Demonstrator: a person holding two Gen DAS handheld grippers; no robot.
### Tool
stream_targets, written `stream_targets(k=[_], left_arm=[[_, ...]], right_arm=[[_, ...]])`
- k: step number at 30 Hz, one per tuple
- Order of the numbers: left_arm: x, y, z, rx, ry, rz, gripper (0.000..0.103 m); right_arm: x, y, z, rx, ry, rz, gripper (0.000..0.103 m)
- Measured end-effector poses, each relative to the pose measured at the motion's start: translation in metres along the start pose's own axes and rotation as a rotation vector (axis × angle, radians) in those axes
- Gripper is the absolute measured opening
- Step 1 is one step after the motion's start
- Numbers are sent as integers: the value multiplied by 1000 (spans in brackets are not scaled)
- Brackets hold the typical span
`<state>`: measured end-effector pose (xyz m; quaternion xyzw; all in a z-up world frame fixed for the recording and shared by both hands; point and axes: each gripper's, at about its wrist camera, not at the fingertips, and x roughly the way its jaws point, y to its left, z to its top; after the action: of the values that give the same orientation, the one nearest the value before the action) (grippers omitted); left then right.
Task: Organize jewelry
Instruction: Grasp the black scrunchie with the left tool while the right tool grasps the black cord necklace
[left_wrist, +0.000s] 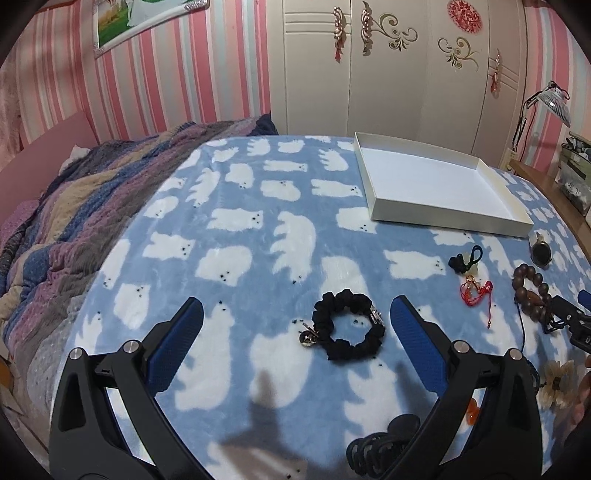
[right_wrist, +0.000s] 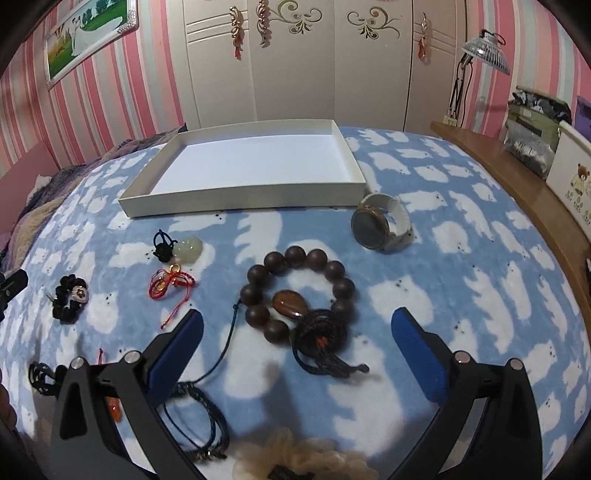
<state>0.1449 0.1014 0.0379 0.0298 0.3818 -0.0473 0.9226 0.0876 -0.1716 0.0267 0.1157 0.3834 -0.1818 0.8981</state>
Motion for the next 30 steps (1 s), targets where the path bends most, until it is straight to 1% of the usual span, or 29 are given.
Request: stream_targets(k=[3, 5, 9, 11, 12, 16, 17, 18, 23, 29, 30], left_arm=[[9, 2, -1, 1, 11, 4, 100], [16, 5, -1, -9, 23, -1, 100], [27, 11, -2, -26, 43, -3, 100], [32, 12, -2, -25, 50, 3, 100], [34, 11, -2, -22, 56, 6, 100], [42, 6, -3, -1, 81, 10, 100], [43, 5, -3, 4, 82, 10, 99], [43, 4, -2, 10, 82, 11, 99], [45, -3, 1, 37, 82, 10, 91], [45, -4, 5, 46, 91, 18, 89], [46, -4, 5, 49, 94, 18, 87]], right_arm=[[7, -2, 0, 10, 24, -9, 99], [12, -4, 0, 20, 47, -4, 88], [21, -8, -3, 37, 81, -17, 81], [24, -10, -5, 45, 97, -11, 65], [26, -11, -6, 47, 105, -12, 63], [27, -17, -7, 76, 113, 10, 60], [27, -18, -7, 81, 113, 17, 56], [27, -18, -7, 86, 114, 22, 51], [29, -25, -7, 122, 132, 53, 38], [31, -29, -7, 143, 149, 73, 37], [31, -30, -7, 147, 153, 76, 37]])
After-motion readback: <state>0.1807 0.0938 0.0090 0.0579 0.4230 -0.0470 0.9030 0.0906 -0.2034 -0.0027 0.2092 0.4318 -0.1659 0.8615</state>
